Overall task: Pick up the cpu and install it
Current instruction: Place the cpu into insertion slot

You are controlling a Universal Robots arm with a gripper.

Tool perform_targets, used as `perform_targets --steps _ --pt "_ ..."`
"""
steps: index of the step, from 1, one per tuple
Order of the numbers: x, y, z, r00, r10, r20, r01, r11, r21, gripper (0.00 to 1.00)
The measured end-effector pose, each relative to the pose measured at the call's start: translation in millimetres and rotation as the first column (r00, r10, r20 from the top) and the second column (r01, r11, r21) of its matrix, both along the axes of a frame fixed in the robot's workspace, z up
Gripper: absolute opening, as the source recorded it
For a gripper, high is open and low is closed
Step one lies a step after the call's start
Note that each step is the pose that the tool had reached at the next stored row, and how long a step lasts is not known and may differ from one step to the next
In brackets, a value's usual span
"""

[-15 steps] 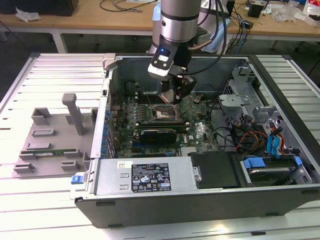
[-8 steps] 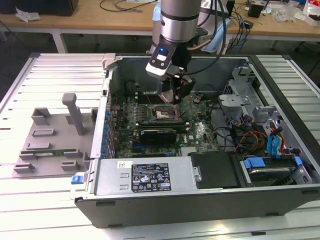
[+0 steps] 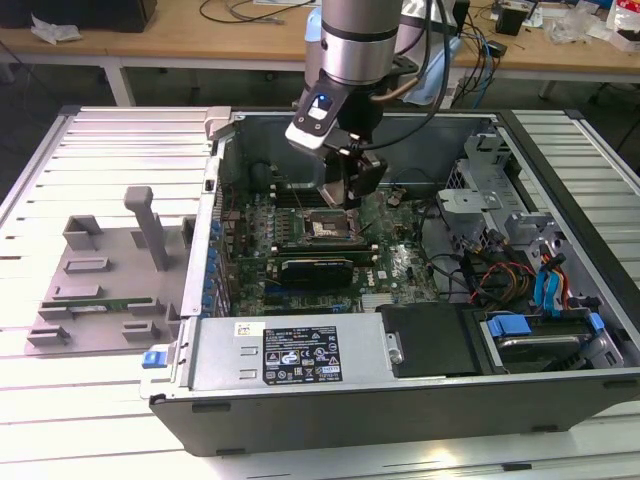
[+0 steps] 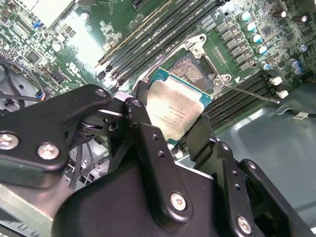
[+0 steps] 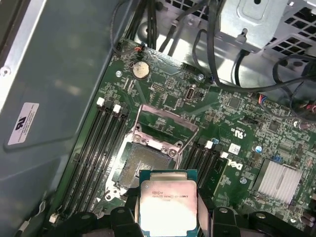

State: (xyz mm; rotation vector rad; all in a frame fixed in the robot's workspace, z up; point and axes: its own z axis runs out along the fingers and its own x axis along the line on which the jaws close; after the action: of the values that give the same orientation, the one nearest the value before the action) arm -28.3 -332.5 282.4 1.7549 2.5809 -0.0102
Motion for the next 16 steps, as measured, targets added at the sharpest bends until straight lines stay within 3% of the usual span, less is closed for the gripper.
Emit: perform_targets --steps 16 --pt "0.0 0.0 0.0 0.9936 -0.113 0.0 0.113 0.9936 -0.0008 0.55"
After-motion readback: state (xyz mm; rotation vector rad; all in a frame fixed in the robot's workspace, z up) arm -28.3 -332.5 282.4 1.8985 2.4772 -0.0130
